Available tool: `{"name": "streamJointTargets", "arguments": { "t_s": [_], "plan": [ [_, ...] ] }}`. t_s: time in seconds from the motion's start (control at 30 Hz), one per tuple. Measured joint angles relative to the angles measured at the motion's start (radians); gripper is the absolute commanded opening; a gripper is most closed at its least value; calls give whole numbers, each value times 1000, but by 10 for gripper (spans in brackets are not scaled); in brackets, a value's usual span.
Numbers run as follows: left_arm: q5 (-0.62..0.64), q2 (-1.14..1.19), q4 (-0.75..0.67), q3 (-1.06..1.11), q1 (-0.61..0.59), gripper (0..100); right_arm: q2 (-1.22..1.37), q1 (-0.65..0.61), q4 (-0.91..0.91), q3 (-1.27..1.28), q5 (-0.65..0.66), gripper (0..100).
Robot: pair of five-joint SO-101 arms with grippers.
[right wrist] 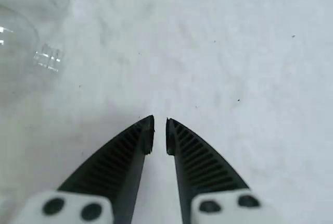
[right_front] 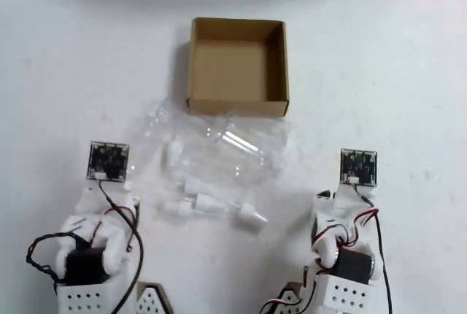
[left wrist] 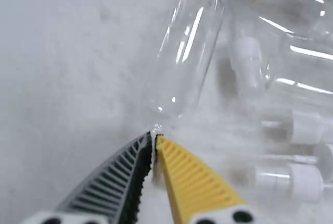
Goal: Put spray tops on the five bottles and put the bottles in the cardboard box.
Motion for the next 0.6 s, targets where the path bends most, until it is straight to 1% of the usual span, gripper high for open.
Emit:
{"name": "streamJointTargets", "arguments": {
  "t_s": [0.13, 0.2, 0.27, 0.33, 0.4, 0.5, 0.6],
  "plan": [
    [-8, 0, -86, 0, -2, 24, 0, 14, 2, 2, 17, 22],
    [-57, 0, -127, 0, -3, 24, 0, 12, 3, 3, 97, 22],
    [-101, 0, -161, 0, -5, 24, 0, 21, 6, 3, 213, 22],
    [-109, 0, -181, 0, -8, 24, 0, 21, 18, 3, 293, 21],
    [-109, 0, -181, -25, -8, 24, 0, 21, 29, 3, 315, 20],
    [-109, 6, -153, -123, -8, 24, 0, 21, 35, 3, 328, 20],
    [-109, 129, -123, -250, -8, 24, 0, 21, 35, 3, 336, 21]
  ]
}}
